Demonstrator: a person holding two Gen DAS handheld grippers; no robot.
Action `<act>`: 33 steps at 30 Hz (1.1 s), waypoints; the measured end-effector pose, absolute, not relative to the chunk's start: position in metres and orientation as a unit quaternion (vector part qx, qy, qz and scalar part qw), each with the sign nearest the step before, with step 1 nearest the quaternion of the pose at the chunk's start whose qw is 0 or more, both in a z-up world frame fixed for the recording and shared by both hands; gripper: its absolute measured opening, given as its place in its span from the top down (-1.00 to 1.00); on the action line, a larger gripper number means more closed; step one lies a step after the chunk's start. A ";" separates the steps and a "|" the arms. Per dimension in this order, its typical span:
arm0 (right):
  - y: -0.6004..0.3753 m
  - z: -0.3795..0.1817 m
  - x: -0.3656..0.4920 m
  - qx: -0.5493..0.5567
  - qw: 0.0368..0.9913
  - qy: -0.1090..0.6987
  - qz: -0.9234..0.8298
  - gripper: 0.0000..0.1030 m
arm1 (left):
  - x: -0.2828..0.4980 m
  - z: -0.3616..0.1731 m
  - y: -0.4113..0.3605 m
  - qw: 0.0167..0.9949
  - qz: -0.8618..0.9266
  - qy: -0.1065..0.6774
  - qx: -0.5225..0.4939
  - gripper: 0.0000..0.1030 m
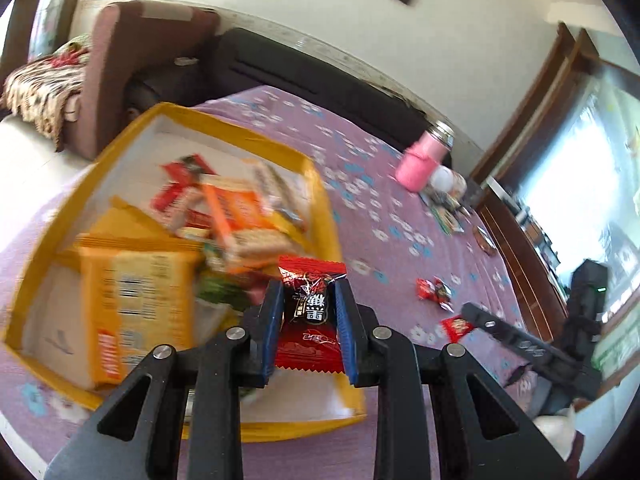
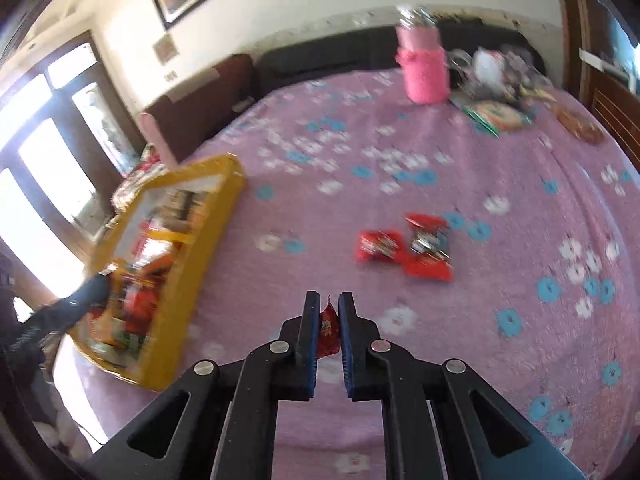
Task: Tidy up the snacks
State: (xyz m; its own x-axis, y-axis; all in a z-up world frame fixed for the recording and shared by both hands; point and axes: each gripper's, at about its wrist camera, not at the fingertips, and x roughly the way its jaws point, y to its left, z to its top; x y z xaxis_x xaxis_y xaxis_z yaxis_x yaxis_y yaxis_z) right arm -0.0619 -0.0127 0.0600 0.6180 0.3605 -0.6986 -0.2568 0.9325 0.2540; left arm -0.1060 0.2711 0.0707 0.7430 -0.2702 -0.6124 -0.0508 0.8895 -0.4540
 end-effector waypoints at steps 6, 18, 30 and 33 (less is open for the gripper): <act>0.053 0.085 -0.063 0.041 0.886 0.393 0.244 0.82 | -0.108 0.058 0.300 0.899 -0.038 0.355 -0.252 0.55; 0.157 0.054 -0.036 -0.038 0.860 0.428 0.276 0.72 | -0.105 0.053 0.308 0.903 -0.006 0.365 -0.227 0.36; 0.136 0.077 -0.054 0.001 0.883 0.373 0.283 0.07 | -0.115 0.082 0.290 0.925 0.065 0.345 -0.146 -0.37; 0.126 0.079 -0.063 0.004 0.887 0.369 0.277 0.03 | -0.121 0.089 0.282 0.930 0.075 0.338 -0.127 -0.37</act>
